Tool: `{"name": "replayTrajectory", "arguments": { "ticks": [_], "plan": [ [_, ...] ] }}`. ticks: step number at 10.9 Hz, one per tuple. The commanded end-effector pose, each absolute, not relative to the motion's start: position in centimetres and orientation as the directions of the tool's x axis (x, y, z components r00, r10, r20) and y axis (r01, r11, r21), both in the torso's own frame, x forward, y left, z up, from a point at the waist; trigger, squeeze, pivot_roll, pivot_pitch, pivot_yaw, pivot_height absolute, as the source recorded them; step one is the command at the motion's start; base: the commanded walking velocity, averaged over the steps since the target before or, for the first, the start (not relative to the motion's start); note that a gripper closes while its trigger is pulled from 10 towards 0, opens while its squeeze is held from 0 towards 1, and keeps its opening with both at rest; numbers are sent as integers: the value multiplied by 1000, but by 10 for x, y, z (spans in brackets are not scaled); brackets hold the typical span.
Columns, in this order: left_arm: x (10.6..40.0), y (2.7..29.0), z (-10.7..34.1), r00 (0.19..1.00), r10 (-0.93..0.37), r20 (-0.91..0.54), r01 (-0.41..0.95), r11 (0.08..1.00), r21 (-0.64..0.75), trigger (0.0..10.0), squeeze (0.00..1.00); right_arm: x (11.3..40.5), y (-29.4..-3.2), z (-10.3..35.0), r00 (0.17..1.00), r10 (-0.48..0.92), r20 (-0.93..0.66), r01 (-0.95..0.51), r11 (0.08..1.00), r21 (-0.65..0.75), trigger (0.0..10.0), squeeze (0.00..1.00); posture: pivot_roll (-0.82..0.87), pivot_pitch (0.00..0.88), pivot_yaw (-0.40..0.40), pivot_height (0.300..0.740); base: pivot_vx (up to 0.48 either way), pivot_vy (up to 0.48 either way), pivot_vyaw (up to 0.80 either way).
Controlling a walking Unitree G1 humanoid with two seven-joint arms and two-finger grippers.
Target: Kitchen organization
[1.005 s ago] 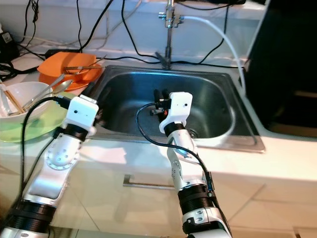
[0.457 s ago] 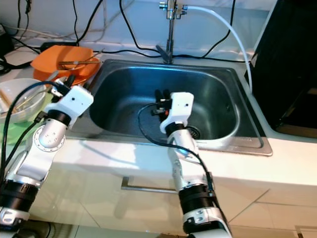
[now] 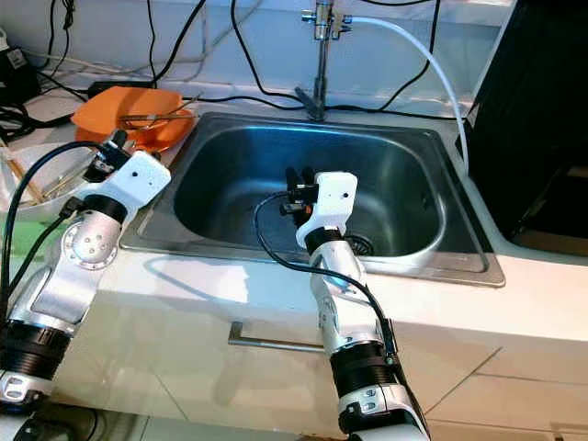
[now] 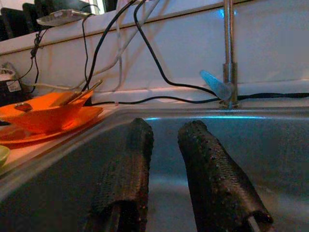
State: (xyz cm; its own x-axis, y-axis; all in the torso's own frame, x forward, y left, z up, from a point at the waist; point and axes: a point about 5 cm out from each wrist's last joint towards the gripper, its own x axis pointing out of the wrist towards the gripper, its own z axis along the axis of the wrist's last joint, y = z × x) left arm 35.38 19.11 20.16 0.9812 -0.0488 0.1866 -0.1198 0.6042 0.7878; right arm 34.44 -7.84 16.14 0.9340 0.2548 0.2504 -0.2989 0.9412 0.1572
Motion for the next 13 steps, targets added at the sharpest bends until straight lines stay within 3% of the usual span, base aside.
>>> {"name": "replayTrajectory", "arguments": {
  "ticks": [1,5,11,12,13],
  "plan": [
    [358,194,206,983,-29,183,-131,592,795,10000,0,346,-78,163,935,255,247,-299,940,162,10000,0,178,0,0,740,0,0,0],
    [371,195,201,996,-16,88,-63,576,815,10000,0,346,-77,163,934,256,248,-300,940,161,10000,0,176,0,3,740,0,0,0],
    [386,205,201,996,87,35,-75,509,858,10000,0,347,-79,163,937,247,247,-291,943,161,10000,0,170,2,3,740,0,0,0],
    [387,206,202,995,92,45,-86,508,857,0,0,347,-79,163,937,247,247,-291,943,161,10000,0,171,3,3,740,0,0,0],
    [387,206,203,994,94,49,-90,507,857,0,0,347,-79,163,937,247,246,-291,943,161,10000,0,171,3,3,740,0,0,0]
  ]
}}
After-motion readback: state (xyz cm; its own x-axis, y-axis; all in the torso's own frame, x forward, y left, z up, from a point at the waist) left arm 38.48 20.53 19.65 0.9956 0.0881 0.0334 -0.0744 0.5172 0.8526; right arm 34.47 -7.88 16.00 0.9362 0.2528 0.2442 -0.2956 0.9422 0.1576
